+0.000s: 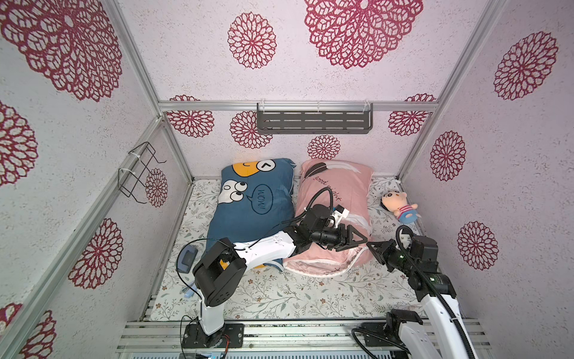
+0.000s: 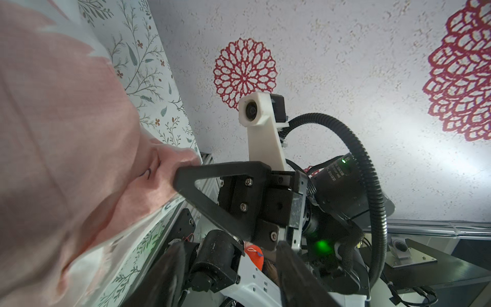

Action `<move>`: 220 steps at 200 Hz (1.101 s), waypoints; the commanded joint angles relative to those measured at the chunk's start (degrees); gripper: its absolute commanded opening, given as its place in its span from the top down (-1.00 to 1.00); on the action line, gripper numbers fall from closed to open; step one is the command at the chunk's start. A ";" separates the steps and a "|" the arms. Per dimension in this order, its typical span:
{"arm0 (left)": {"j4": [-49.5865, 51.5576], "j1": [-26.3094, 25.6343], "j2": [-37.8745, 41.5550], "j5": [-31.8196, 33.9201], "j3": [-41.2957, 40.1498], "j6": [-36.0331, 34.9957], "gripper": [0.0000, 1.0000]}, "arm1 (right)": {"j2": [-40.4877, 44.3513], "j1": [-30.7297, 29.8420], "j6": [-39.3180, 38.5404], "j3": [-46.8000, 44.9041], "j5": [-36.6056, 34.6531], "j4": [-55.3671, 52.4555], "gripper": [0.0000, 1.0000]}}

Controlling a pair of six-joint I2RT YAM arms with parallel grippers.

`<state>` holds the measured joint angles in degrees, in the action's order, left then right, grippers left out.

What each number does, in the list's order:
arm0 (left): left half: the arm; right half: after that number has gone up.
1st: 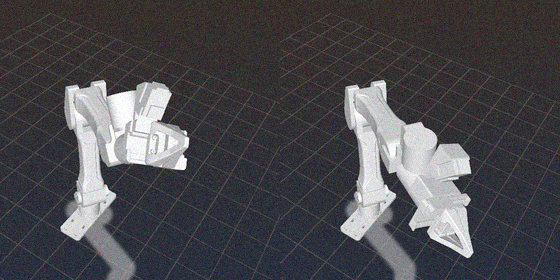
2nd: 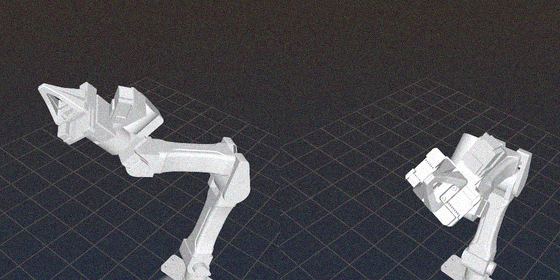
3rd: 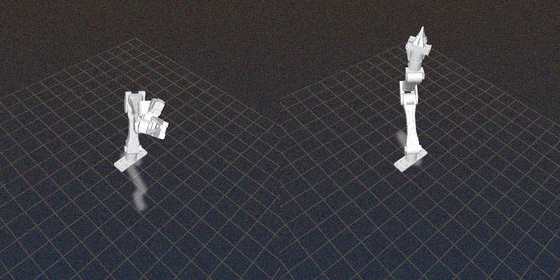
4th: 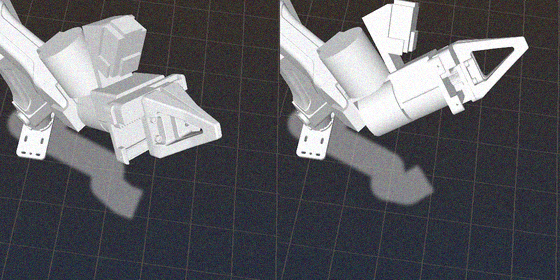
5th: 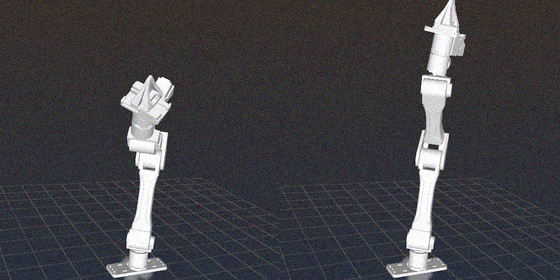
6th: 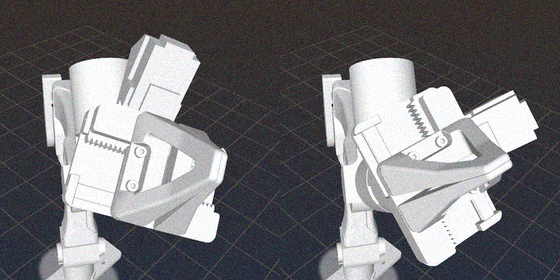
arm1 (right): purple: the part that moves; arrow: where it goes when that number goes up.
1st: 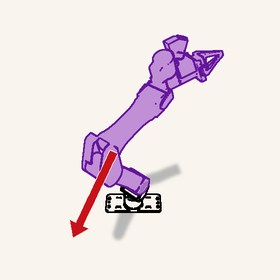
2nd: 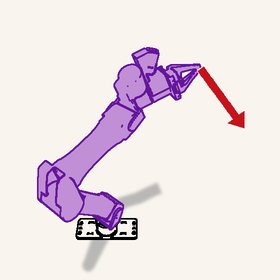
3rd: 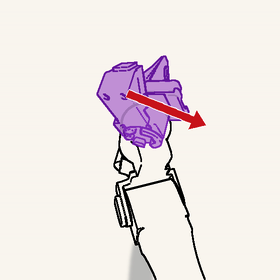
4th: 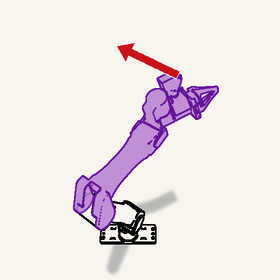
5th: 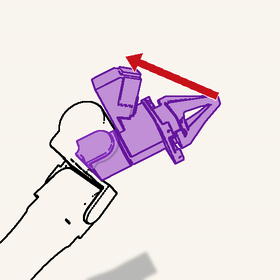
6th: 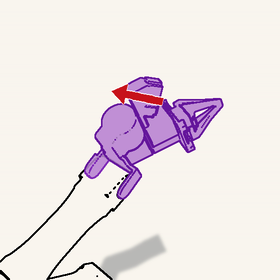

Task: Zip up pillowcases
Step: Zip the zipper on the pillowcase.

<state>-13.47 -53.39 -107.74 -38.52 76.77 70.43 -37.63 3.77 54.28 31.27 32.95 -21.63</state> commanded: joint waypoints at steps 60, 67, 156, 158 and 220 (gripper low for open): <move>-4.45 -1.11 -4.00 0.27 1.07 4.09 -0.13 | 2.78 0.27 4.81 -1.09 3.62 8.33 1.00; -4.58 -1.14 -4.18 0.34 1.26 4.25 -0.13 | 2.93 0.23 5.32 -1.48 3.91 9.01 1.00; -8.52 -1.48 -7.65 0.69 0.79 7.20 -0.07 | 4.03 0.18 10.16 -5.33 6.33 15.75 1.00; -8.52 -1.46 -7.66 0.67 0.76 7.11 -0.07 | 4.05 0.18 9.97 -5.20 6.34 15.50 1.00; -11.55 -0.83 -7.82 1.35 -0.15 8.85 -0.06 | 3.94 0.18 9.45 -5.69 5.98 14.60 1.00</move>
<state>-21.61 -54.26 -115.31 -37.69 76.88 77.76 -34.28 3.88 63.18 24.51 37.60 -10.50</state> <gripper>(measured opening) 0.534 0.061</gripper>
